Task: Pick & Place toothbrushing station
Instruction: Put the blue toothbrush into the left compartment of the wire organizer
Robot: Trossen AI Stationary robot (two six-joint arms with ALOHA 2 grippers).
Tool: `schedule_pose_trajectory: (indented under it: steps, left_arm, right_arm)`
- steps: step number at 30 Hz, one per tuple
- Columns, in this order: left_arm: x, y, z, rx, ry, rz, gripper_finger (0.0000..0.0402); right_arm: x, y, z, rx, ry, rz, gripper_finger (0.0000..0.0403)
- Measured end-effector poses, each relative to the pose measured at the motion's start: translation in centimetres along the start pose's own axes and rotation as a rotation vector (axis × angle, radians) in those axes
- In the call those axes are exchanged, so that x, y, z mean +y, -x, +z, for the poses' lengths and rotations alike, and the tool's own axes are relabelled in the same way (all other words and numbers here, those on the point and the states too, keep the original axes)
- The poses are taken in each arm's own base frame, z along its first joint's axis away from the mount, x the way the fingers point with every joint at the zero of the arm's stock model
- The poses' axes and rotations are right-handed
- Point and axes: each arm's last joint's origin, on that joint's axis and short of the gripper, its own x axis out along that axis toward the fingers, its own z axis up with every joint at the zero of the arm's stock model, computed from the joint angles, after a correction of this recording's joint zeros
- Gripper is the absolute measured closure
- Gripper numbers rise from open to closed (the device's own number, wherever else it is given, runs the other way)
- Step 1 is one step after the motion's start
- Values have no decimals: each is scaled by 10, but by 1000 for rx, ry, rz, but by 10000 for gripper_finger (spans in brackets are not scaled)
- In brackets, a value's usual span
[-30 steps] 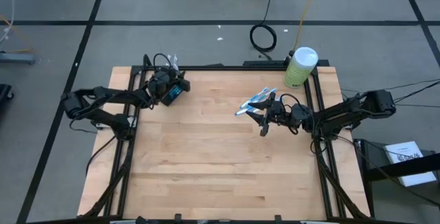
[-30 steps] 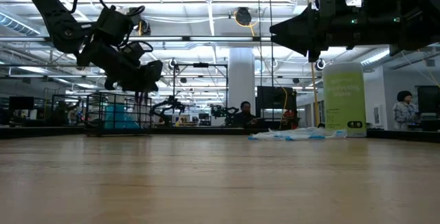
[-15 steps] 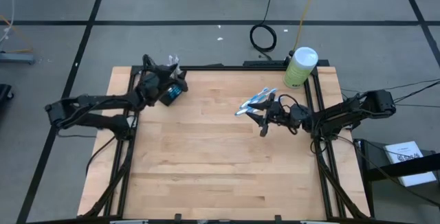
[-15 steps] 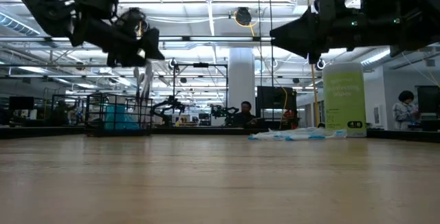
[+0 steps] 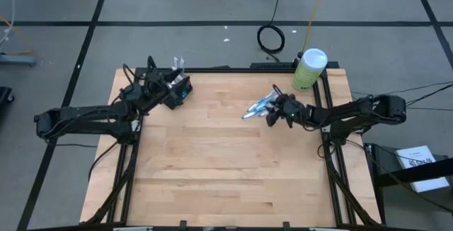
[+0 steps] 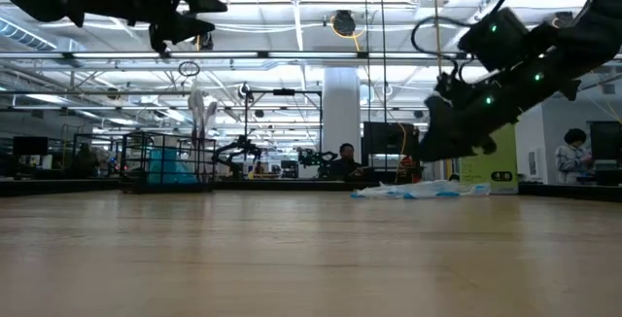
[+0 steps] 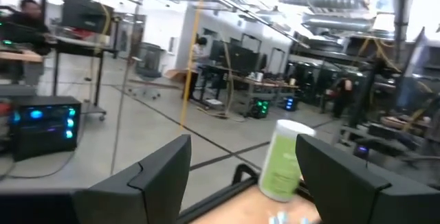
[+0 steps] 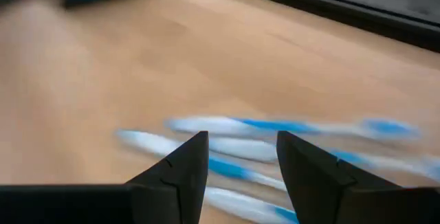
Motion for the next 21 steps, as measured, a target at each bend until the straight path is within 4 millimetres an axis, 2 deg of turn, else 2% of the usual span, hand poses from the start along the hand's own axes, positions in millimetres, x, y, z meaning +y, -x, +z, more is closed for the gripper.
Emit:
schedule_pose_trajectory:
  steps: [4,7,10,16,21]
  left_arm:
    - [-6,2,-1,10,6,-31,130]
    - [-8,2,-2,13,9,-45,130]
    - [-8,2,-2,13,10,-42,130]
    - [-8,2,-2,12,12,-38,130]
    - [-8,1,-6,32,6,-29,130]
  right_arm:
    - [-17,-3,-1,27,-21,-146,238]
    - [-22,-6,4,7,-17,-159,238]
    - [-22,-10,18,11,43,-140,238]
    - [-21,-31,42,237,163,-167,238]
    - [-24,-43,38,398,183,-162,238]
